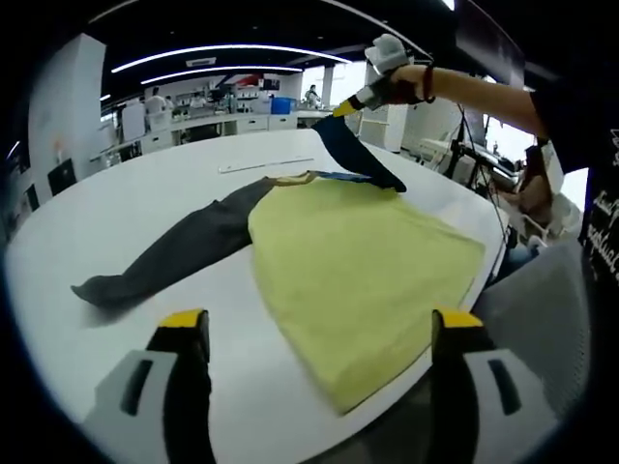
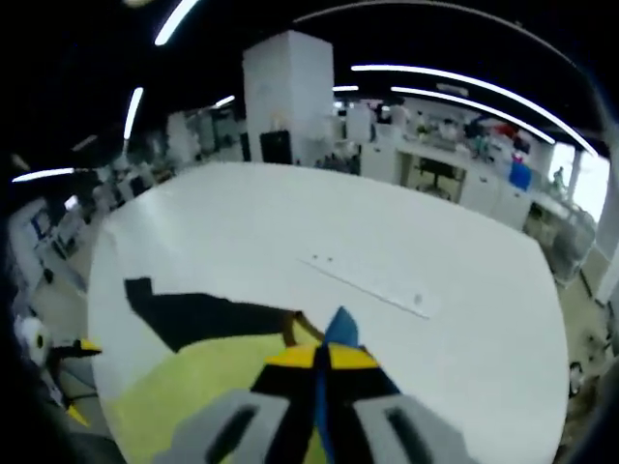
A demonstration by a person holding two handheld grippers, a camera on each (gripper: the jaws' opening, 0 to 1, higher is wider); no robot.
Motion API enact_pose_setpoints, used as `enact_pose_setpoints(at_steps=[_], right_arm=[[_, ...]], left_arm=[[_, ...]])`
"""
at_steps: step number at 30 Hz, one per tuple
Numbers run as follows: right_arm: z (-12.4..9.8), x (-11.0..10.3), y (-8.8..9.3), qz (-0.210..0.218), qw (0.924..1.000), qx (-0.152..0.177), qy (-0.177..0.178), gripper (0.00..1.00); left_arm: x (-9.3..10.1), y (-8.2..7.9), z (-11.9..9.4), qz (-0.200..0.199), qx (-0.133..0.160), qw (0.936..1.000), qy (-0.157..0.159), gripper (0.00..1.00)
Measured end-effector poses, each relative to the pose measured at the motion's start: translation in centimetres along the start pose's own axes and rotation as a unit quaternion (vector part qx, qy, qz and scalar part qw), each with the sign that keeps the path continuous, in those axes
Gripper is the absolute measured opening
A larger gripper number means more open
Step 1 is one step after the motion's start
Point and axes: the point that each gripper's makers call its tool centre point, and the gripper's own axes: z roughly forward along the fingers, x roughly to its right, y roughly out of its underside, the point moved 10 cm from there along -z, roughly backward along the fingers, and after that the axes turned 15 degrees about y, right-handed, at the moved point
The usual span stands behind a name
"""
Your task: Fold the garment on the visible template until the final outline fits inside the template.
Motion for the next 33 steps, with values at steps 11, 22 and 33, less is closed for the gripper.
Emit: enact_pose_setpoints(at_steps=[11, 22, 33], right_arm=[[0.5, -3.0, -0.7, -0.04, 0.9987, 0.022, -0.021, 0.0], [0.9, -6.5, -0.7, -0.06, 0.9943, 0.058, -0.066, 0.0], [1.4, -10.2, 0.3, -0.098, 0.9869, 0.063, -0.111, 0.0]], left_arm=[[0.1, 0.2, 0.1, -0.001, -0.003, 1.0, 0.001, 0.93], [0.0, 0.1, 0.3, 0.0, -0.001, 1.0, 0.0, 0.93], [-0.6, 0.6, -0.1, -0.002, 0.002, 1.0, -0.004, 0.93]])
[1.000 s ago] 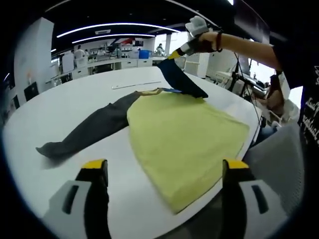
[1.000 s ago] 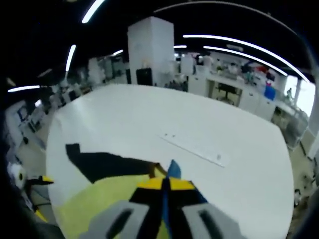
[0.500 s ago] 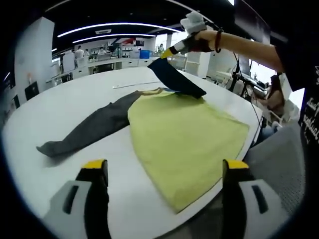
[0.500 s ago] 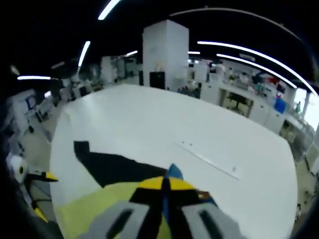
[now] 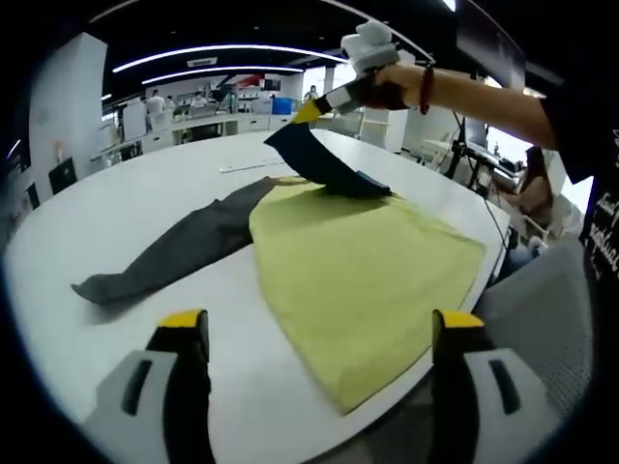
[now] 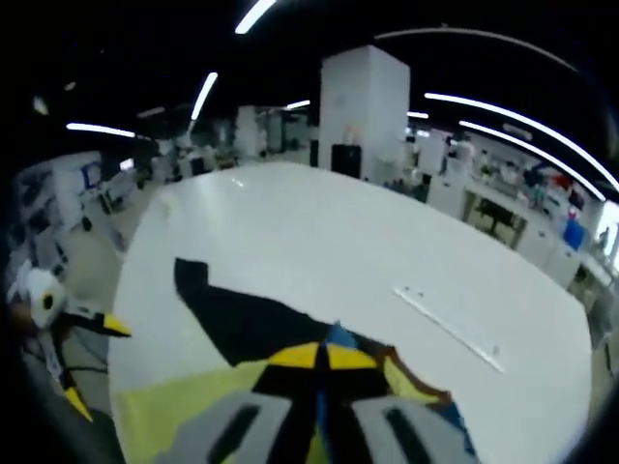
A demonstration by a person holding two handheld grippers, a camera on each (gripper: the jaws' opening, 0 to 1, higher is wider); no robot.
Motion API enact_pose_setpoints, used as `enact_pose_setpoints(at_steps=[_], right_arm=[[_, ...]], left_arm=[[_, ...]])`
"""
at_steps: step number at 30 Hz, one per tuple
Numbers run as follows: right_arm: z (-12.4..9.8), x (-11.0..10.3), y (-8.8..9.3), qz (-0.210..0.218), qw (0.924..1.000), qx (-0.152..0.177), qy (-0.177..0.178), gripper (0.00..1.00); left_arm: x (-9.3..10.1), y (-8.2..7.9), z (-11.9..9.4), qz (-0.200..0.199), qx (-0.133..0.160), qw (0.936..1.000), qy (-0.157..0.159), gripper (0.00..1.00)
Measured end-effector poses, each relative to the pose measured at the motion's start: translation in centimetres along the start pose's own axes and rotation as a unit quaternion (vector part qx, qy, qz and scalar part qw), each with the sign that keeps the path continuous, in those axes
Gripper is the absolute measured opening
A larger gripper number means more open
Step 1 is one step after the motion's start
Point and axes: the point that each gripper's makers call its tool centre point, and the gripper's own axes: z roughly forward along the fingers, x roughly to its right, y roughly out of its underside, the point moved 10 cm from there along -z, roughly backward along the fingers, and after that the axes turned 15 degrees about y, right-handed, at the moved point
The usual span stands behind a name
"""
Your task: Fold the garment on the visible template until the final outline fits inside the template.
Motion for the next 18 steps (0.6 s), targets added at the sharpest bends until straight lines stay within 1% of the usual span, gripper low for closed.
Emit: enact_pose_setpoints(at_steps=[1, 4, 9, 13, 18], right_arm=[[-0.3, -0.5, 0.1, -0.003, 1.0, 0.001, -0.005, 0.0], [-0.2, -1.3, 0.2, -0.017, 0.9997, 0.003, -0.018, 0.0], [0.2, -2.9, 0.4, -0.03, 0.998, 0.015, -0.054, 0.0], [0.6, -4.1, 1.0, -0.045, 0.9965, 0.008, -0.07, 0.0], [1.2, -5.4, 2.1, -0.059, 0.9953, -0.006, -0.076, 0.0]], left_arm=[[-0.1, 0.0, 0.0, 0.0, 0.0, 1.0, -0.001, 0.93], [-0.2, 0.1, -0.1, 0.0, 0.002, 1.0, -0.002, 0.93], [-0.2, 0.1, -0.1, -0.001, 0.003, 1.0, -0.004, 0.93], [-0.3, 0.2, -0.1, -0.001, 0.003, 1.0, -0.007, 0.93], [-0.3, 0.1, -0.2, -0.002, 0.005, 0.9999, -0.009, 0.93]])
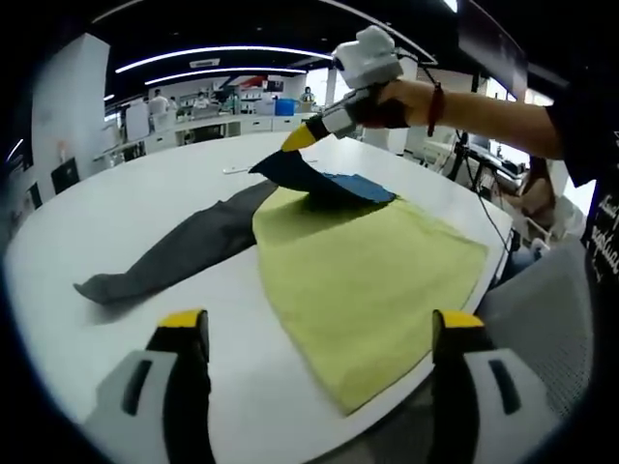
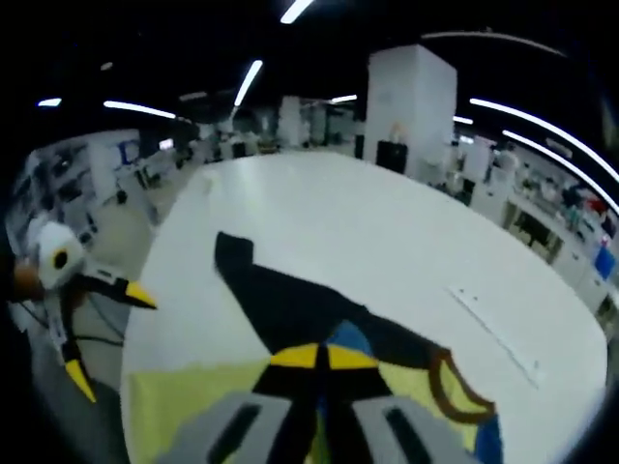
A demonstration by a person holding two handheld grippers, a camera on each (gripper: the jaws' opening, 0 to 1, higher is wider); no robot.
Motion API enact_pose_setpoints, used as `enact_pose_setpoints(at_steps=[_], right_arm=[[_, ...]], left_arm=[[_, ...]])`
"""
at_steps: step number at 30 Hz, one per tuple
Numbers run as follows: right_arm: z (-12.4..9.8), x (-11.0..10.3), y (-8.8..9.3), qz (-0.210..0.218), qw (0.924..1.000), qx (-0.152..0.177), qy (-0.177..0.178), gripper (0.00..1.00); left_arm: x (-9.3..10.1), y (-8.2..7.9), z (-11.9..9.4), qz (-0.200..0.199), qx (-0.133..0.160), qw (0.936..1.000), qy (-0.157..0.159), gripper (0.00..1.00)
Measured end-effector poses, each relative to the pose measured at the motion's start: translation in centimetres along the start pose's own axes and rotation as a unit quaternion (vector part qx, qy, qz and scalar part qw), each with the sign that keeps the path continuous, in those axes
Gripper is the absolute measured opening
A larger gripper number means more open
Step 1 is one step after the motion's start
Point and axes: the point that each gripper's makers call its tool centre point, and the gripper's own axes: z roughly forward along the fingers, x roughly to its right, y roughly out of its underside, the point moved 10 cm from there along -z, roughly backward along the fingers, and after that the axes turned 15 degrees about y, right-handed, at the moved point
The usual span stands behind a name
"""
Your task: Fold the garment on the visible template until the final outline fits inside the template.
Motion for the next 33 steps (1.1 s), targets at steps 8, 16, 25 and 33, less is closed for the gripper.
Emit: enact_pose_setpoints(at_steps=[8, 16, 25, 33], right_arm=[[0.9, -1.6, 0.9, -0.001, 0.9999, -0.008, -0.01, 0.0], [1.9, -2.9, 2.4, 0.025, 0.9994, -0.024, -0.005, 0.0], [3.2, -5.1, 4.0, 0.037, 0.9982, -0.045, -0.011, 0.0], [3.4, -6.1, 5.5, 0.066, 0.9957, -0.064, -0.014, 0.0]], left_arm=[[0.0, 0.0, 0.0, -0.001, 0.001, 1.0, -0.003, 0.93], [0.3, -0.2, 0.1, -0.001, 0.002, 1.0, -0.002, 0.93], [0.2, -0.3, -0.1, -0.001, 0.006, 1.0, -0.003, 0.93], [0.2, -0.4, -0.3, -0.002, 0.013, 0.9999, -0.007, 0.94]])
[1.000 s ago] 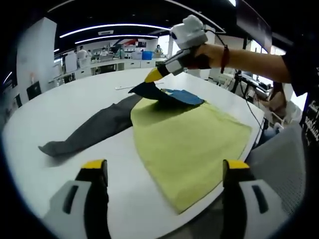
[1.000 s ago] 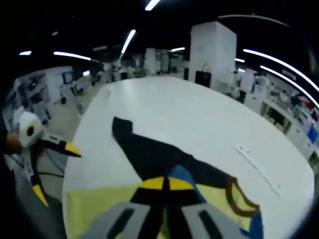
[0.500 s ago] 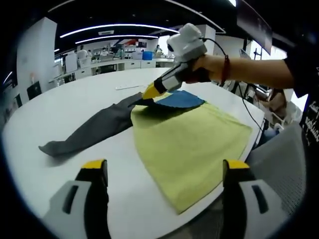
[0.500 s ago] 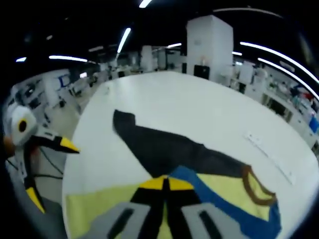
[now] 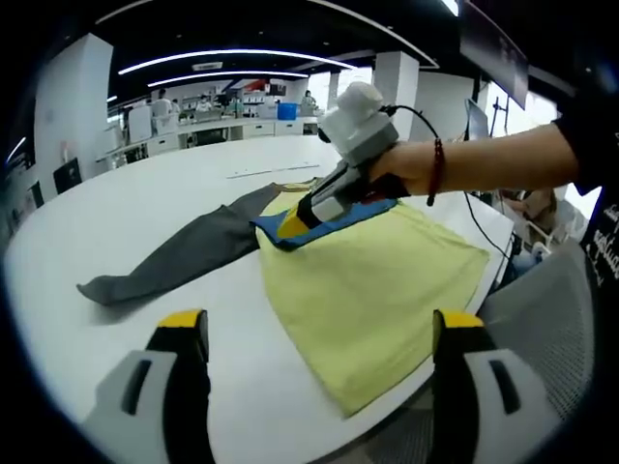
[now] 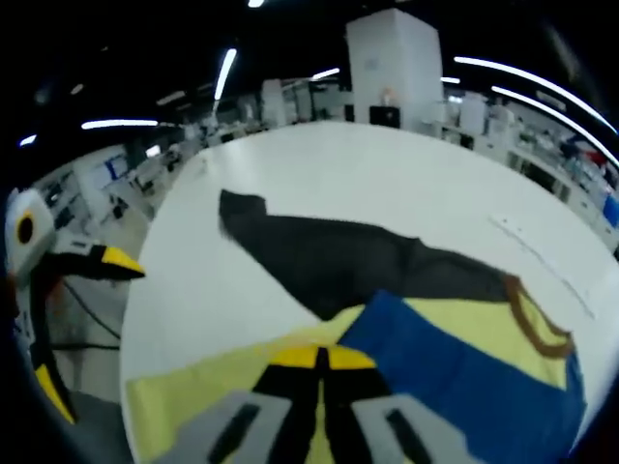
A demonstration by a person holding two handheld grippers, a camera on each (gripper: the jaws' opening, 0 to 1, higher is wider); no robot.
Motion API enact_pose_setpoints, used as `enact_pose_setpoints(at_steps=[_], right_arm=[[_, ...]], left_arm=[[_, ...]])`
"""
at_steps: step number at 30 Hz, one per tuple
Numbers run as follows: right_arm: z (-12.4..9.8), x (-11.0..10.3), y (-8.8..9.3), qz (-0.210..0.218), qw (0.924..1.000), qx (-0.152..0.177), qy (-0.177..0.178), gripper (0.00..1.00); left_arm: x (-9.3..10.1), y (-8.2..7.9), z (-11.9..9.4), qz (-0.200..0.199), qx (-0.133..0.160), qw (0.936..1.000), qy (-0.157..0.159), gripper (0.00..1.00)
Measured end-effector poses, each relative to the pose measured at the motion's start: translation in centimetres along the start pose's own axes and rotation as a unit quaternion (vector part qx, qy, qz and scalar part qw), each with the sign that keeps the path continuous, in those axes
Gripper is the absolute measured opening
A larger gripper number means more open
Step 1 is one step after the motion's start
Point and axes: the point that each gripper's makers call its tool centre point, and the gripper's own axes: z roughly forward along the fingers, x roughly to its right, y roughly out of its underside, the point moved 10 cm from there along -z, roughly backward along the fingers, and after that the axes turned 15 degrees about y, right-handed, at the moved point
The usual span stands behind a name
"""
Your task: Fold the garment on the visible template until the final outline fits inside the template.
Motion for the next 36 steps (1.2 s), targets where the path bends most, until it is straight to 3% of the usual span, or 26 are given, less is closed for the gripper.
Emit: enact_pose_setpoints(at_steps=[2, 3, 7, 10, 13, 18, 24, 26, 36], right_arm=[[0.1, 0.2, 0.0, -0.003, 1.0, 0.002, 0.001, 0.01], [0.1, 0.5, -0.1, -0.009, 0.9999, 0.008, 0.006, 0.06], [-0.3, 1.2, -0.1, -0.013, 0.9995, 0.021, 0.02, 0.36], [-0.7, 1.5, 0.0, -0.009, 0.9992, 0.03, 0.026, 0.52], [-1.1, 2.0, 0.2, -0.011, 0.9991, 0.03, 0.027, 0.57], [-2.0, 3.1, 0.7, -0.009, 0.9985, 0.04, 0.036, 0.75], [-3.1, 4.3, 1.7, -0.013, 0.9981, 0.043, 0.043, 0.83], [-3.6, 5.2, 2.3, -0.004, 0.9975, 0.046, 0.054, 0.83], [-7.2, 8.7, 5.0, 0.007, 0.9942, 0.044, 0.098, 0.77]], left_arm=[[0.0, -0.1, 0.0, 0.001, 0.002, 1.0, -0.003, 0.95], [-0.1, -0.1, 0.0, 0.002, 0.003, 1.0, -0.005, 0.97], [-0.2, -0.1, 0.0, 0.005, 0.003, 0.9999, -0.012, 0.99], [-0.2, -0.1, -0.1, 0.005, 0.003, 0.9999, -0.013, 0.99], [-0.2, -0.1, -0.1, 0.007, 0.002, 0.9999, -0.014, 0.99], [-0.2, -0.1, -0.1, 0.008, 0.001, 0.9998, -0.017, 0.99], [-0.3, -0.1, -0.1, 0.008, 0.002, 0.9997, -0.021, 0.99], [-0.1, -0.5, -0.2, 0.012, 0.018, 0.9995, -0.021, 0.99], [0.6, -1.1, 0.1, 0.014, 0.013, 0.9996, -0.023, 0.99]])
